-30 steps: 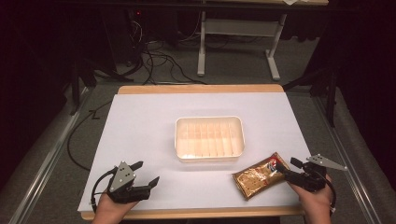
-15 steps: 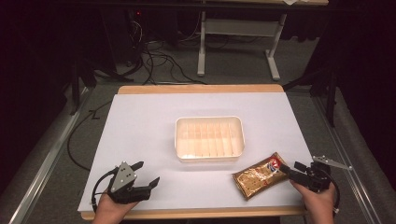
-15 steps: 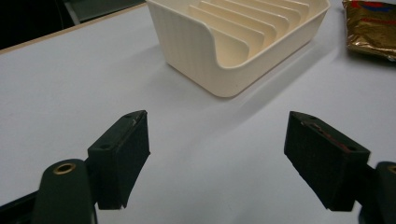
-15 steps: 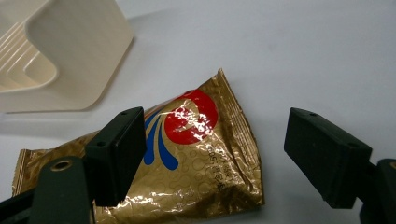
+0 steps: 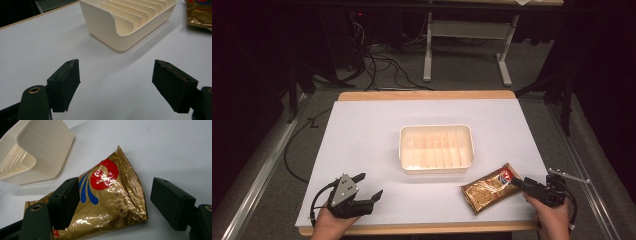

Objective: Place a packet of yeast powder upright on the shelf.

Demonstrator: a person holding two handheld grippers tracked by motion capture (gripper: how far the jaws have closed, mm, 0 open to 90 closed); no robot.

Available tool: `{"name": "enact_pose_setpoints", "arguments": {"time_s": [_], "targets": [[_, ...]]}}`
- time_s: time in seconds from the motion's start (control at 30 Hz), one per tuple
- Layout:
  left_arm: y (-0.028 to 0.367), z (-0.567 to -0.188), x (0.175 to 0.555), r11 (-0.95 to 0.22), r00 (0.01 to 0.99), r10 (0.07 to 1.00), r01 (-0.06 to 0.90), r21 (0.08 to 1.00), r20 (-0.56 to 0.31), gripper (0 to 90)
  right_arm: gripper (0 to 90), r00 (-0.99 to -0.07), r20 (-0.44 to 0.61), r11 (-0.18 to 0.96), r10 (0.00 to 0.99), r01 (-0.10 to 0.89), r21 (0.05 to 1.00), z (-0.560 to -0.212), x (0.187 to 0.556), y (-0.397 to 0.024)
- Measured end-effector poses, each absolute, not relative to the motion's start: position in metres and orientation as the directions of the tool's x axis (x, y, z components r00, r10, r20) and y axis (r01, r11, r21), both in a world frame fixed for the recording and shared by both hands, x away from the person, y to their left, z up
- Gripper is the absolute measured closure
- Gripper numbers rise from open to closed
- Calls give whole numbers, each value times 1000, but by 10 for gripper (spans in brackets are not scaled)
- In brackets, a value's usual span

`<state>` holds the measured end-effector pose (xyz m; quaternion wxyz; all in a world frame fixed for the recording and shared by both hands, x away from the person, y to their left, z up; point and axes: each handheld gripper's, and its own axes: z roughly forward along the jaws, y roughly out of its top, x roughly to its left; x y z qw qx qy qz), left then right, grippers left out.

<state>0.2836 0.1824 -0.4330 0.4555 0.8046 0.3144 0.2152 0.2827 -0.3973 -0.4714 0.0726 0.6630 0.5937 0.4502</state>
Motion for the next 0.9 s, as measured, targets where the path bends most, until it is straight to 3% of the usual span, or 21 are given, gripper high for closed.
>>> {"name": "enact_pose_setpoints", "arguments": {"time_s": [0.4,0.43,0.53,0.63,0.7,0.73,0.9], "targets": [[181,-434,283,-397,712,699,308,865,67,226,291,-77,588,-354,805,733,581,-477,283,-403],[180,-434,283,-400,713,698,307,863,70,226,352,-77,603,-359,794,740,568,-478,283,-402],[180,-434,283,-403,713,697,307,862,71,226,372,-82,616,-364,784,742,562,-479,283,-402],[180,-434,283,-406,714,696,306,861,74,226,484,-77,619,-363,782,750,552,-480,283,-402],[180,-434,283,-407,714,696,306,861,75,226,513,-80,622,-363,779,752,551,-481,284,-402],[180,-434,283,-408,714,696,305,861,77,226,584,-92,633,-360,769,756,547,-481,284,-401],[180,-434,283,-408,714,696,304,861,77,226,703,-107,625,-345,773,755,557,-479,283,-399]]}}
